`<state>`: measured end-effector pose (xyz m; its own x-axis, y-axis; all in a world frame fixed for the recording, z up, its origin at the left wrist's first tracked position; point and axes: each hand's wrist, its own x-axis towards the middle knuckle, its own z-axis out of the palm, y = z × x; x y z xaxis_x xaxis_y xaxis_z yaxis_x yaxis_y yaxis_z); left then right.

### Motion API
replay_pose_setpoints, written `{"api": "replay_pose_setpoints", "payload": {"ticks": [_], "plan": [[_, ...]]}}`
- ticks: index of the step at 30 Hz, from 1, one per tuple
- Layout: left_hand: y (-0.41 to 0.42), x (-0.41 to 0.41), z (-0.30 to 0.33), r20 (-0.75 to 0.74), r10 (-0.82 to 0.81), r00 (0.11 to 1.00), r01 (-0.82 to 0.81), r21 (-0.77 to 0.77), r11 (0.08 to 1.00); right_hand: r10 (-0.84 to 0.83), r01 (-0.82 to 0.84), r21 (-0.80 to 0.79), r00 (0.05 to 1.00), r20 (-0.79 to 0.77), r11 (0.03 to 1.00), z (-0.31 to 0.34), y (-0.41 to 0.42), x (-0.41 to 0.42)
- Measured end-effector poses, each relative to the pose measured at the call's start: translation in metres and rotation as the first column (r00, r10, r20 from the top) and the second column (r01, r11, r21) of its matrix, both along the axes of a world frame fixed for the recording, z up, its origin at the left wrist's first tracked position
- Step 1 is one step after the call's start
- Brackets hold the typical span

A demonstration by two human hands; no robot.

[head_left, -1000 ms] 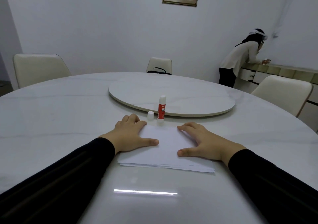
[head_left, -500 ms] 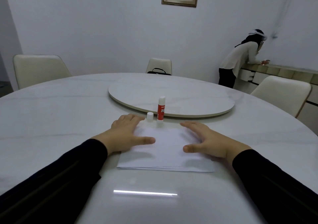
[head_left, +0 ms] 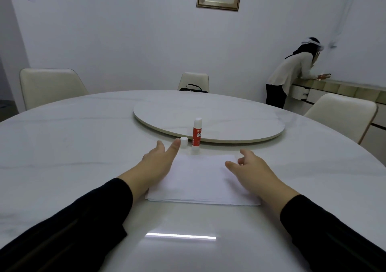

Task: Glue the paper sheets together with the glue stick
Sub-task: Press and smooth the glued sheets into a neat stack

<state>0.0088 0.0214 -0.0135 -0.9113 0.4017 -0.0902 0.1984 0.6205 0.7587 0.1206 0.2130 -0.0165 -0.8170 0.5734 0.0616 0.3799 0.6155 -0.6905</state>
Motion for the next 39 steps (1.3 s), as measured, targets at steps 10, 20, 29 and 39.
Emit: {"api": "replay_pose_setpoints", "payload": {"ticks": [10, 20, 29, 39], "plan": [[-0.009, 0.002, -0.004, -0.108, -0.059, 0.992, 0.062, 0.031, 0.998, -0.020, 0.020, -0.010, 0.999, -0.025, 1.000, -0.002, -0.001, 0.001], [-0.009, 0.002, -0.008, -0.041, 0.017, 0.999, -0.002, 0.338, 0.941, -0.147, 0.077, -0.302, 0.965, -0.217, 0.950, -0.009, 0.005, -0.003], [-0.004, -0.008, -0.013, 0.221, 0.104, 0.970, -0.215, 0.567, 0.795, -0.144, -0.021, -0.493, 0.945, -0.294, 0.870, -0.010, 0.010, -0.006], [-0.015, 0.005, -0.008, -0.376, -0.272, 0.886, 0.269, -0.063, 0.961, 0.336, -0.328, 0.151, 0.941, -0.029, 0.932, -0.002, 0.007, 0.010]]}}
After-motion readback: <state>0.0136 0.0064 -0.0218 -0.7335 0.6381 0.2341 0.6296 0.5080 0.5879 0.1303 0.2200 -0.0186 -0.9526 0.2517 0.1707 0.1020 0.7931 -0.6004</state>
